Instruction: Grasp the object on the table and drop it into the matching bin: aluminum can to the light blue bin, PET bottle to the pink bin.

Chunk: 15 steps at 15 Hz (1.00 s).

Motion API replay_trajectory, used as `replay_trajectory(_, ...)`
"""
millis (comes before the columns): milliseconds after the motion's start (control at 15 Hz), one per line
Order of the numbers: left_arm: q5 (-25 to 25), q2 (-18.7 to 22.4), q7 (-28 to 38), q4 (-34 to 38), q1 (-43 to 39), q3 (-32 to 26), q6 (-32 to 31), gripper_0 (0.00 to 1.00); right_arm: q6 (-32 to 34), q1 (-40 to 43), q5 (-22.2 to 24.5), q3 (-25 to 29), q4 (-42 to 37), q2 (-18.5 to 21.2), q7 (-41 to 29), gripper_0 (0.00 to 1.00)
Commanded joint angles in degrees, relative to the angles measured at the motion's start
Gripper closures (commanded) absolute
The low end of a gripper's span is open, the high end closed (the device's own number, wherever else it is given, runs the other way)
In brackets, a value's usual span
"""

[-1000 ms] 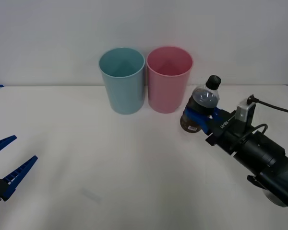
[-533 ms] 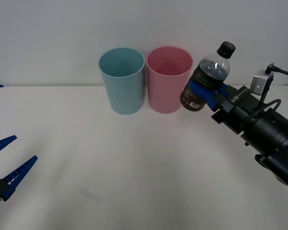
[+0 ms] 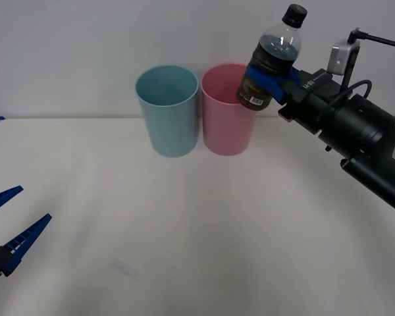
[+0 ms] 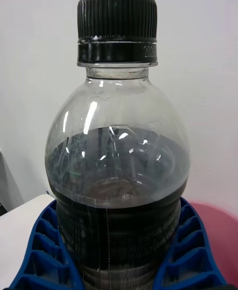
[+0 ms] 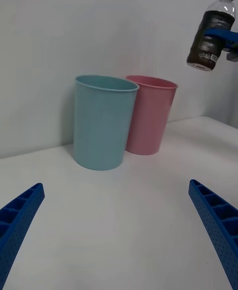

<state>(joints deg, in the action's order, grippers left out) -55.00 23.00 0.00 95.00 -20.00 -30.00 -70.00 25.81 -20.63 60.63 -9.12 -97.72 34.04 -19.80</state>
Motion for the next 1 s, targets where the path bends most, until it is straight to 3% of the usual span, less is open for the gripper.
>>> replay_trajectory(67, 0.0, 0.0, 0.0, 0.0, 0.0, 0.0, 0.0, 0.00, 0.0, -7.6, 1.2, -2.4, 7.8, -0.2, 0.0, 1.00)
replay_trajectory(533, 0.0, 0.0, 0.0, 0.0, 0.0, 0.0, 0.0, 0.00, 0.0, -20.0, 3.7, -6.4, 22.3, -1.0, 0.3, 1.00)
replay_trajectory(1000, 0.0, 0.0, 0.0, 0.0, 0.0, 0.0, 0.0, 0.00, 0.1, -26.7, 6.3, -6.5, 33.6, -5.1, 0.6, 1.00)
